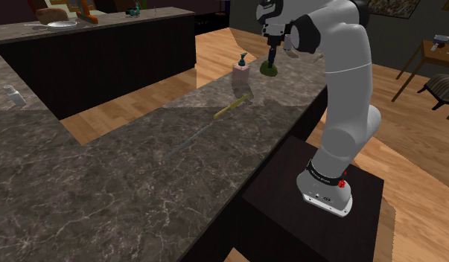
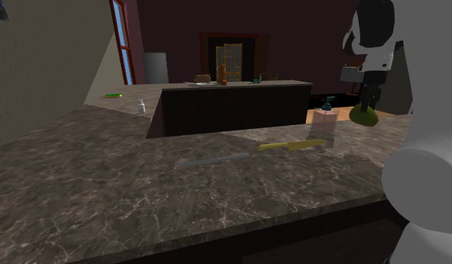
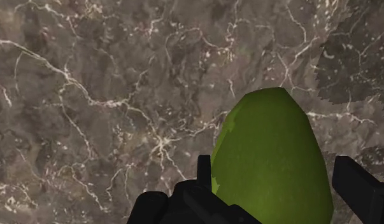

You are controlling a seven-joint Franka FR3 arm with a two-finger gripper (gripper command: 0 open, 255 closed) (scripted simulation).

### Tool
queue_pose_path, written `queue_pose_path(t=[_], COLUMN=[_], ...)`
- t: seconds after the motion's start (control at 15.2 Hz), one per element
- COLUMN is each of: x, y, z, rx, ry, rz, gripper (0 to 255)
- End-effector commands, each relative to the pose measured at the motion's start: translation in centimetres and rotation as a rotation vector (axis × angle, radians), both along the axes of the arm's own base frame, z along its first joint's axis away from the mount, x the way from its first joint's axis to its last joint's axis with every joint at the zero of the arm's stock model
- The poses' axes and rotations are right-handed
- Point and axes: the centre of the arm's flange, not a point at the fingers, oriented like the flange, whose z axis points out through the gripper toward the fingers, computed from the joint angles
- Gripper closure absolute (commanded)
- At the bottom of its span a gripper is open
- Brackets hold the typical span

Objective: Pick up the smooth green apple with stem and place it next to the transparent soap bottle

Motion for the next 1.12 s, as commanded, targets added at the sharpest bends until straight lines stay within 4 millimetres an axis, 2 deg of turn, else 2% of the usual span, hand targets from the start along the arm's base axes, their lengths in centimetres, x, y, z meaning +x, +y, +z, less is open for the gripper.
queue_pose_path(t=[0.0, 0.79, 1.06], x=[-0.1, -0.1, -0.1], y=[0.0, 0.0, 0.0], z=[-1.0, -7.5, -7.5], rx=[0.0, 0.0, 0.0], ry=[0.0, 0.0, 0.0], rz=[0.0, 0.0, 0.0], gripper=[255, 255, 255])
